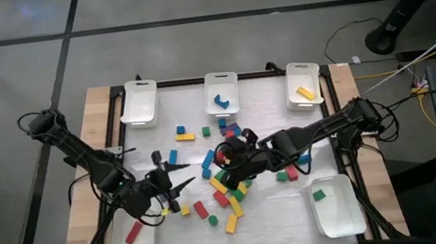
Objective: Sort blocks
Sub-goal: Put the red block into the bottom left white bin
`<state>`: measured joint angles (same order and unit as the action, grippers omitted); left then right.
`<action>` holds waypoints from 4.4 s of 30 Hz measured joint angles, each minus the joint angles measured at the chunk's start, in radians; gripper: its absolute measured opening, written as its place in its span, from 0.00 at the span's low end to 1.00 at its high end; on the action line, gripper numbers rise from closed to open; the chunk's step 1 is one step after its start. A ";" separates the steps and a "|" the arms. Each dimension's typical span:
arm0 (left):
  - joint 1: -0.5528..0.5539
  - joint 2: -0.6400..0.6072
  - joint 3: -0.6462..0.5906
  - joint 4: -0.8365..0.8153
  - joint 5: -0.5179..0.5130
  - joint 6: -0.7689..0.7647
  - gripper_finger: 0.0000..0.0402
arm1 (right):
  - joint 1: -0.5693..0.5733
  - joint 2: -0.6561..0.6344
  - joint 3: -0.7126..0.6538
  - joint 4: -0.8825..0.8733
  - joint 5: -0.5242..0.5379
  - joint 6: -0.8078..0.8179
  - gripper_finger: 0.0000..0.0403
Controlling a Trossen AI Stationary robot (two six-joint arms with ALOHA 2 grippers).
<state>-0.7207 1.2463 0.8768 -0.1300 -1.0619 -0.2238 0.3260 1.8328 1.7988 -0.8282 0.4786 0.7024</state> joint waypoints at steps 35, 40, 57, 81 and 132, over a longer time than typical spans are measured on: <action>0.094 0.004 0.000 0.172 0.145 0.100 0.44 | 0.000 0.000 0.003 0.243 -0.087 -0.599 0.32; 0.094 0.004 0.000 0.172 0.144 0.100 0.44 | 0.001 0.000 0.003 0.232 -0.088 -0.602 0.32; 0.064 0.004 0.000 0.125 0.143 0.154 0.44 | 0.001 0.000 0.003 0.227 -0.088 -0.601 0.32; 0.163 0.005 0.000 0.097 0.283 0.066 0.62 | 0.001 0.000 0.003 0.229 -0.098 -0.602 0.32; 0.169 0.001 0.000 0.117 0.352 0.070 0.29 | 0.001 0.000 0.003 0.231 -0.184 -0.568 0.54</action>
<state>-0.5519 1.2475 0.8768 -0.0134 -0.7097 -0.1542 0.3267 1.8329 1.8015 -0.5972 0.2948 0.1344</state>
